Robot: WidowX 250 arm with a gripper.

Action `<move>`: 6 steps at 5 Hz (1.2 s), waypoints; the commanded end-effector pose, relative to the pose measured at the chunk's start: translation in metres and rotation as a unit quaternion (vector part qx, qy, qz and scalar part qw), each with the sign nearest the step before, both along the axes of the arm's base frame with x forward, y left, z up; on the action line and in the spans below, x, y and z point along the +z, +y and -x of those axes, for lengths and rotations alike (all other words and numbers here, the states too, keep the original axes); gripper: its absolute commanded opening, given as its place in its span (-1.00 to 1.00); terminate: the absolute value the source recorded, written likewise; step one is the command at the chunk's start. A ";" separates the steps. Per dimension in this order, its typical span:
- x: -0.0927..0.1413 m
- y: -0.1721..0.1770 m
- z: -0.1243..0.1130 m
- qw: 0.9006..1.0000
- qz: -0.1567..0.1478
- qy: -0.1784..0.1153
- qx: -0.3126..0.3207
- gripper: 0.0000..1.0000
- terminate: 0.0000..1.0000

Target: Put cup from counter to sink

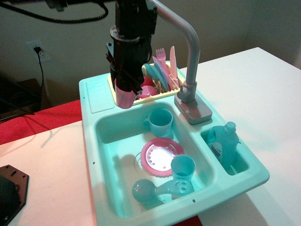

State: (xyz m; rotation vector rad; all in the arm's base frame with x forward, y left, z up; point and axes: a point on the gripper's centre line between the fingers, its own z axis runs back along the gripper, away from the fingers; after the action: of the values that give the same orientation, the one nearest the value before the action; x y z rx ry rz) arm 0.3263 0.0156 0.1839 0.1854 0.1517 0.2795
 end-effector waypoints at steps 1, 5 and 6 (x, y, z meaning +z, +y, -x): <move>0.004 -0.020 -0.004 1.000 0.016 -0.019 0.005 -1.00 -1.00; -0.085 -0.023 0.008 1.000 -0.008 0.028 0.010 -1.00 -1.00; -0.077 -0.018 0.003 0.999 -0.002 0.030 0.016 1.00 -1.00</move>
State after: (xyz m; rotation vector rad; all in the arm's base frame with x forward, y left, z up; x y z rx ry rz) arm 0.3172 -0.0013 0.1031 0.2070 0.2703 0.3163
